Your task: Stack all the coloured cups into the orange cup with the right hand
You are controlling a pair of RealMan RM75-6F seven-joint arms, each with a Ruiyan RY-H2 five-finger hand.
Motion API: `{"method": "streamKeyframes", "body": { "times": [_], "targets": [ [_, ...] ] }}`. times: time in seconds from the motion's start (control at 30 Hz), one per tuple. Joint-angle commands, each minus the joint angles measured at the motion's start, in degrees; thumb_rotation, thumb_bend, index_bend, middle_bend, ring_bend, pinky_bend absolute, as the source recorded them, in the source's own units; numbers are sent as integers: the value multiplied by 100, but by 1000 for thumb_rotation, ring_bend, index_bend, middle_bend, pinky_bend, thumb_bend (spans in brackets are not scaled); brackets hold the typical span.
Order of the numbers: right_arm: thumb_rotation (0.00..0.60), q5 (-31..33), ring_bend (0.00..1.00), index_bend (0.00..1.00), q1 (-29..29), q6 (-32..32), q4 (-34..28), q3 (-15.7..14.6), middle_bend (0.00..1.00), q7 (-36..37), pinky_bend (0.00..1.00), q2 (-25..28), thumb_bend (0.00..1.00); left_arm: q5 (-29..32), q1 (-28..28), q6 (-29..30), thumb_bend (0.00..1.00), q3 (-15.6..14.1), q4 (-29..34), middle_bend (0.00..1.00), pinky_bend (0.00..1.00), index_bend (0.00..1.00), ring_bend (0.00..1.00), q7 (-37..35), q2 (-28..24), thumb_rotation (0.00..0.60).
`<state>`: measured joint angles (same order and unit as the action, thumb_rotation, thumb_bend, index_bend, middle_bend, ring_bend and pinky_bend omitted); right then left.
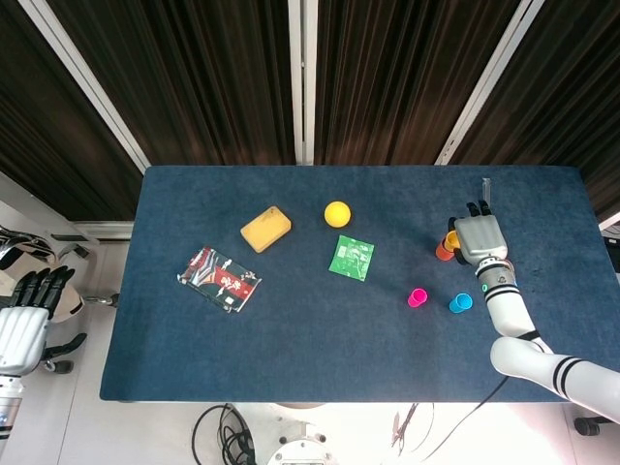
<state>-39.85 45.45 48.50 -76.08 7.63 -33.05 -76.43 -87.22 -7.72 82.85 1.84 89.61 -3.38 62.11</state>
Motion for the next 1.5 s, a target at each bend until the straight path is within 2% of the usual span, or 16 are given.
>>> {"method": "streamKeyframes", "body": {
  "times": [0.03,0.13,0.2,0.37,0.5,0.63,0.8,0.97,1.1,1.33,1.5],
  "targets": [
    [600,57,7,126,5,-36,-15,-11,222,-3,0,43,235,2,-4,-10,158,-4,-7,63,0,66,0,-3,2,600],
    [600,106,0,13,-7,-92,-122,-3,130,61,0,180,227,6,-6,-14,157,-3,-8,63,0,66,0,-8,0,600],
    [600,34,0,1,-34,-49,-239,3,117,119,0,290,226,7,-7,-11,157,0,-6,63,0,66,0,-10,-1,600],
    [600,-765,0,35,-363,462,-1074,0,172,572,0,800,226,9,-8,-11,157,-2,12,63,0,67,0,14,4,600],
    [600,-1344,0,72,-714,706,-1638,-156,198,965,0,1220,223,24,-21,-63,157,-17,2,62,0,67,0,34,38,600],
    [600,-1722,0,89,-968,648,-2090,-377,207,1266,0,1594,219,10,-32,-91,157,-36,-36,62,0,66,0,16,120,600],
    [600,-2079,0,95,-1132,218,-2479,-729,212,1522,0,1987,216,8,-38,-113,157,-50,-74,63,0,67,0,8,170,600],
    [600,-2393,0,97,-1317,260,-2550,-948,228,1507,0,1983,217,4,-25,-85,157,-51,-83,63,0,66,0,-22,173,600],
    [600,-2400,0,111,-1397,282,-2373,-1031,239,1396,0,1815,217,20,-8,-105,157,-77,-115,62,0,67,0,-51,186,600],
    [600,-2438,0,141,-1574,742,-2007,-965,256,1138,0,1335,230,9,-2,-104,157,-90,-168,62,0,67,0,-93,212,600],
    [600,-2359,0,202,-1618,812,-1792,-918,276,1005,0,1040,239,16,-12,-149,157,-104,-175,63,0,69,0,-127,205,600]
  ]
}}
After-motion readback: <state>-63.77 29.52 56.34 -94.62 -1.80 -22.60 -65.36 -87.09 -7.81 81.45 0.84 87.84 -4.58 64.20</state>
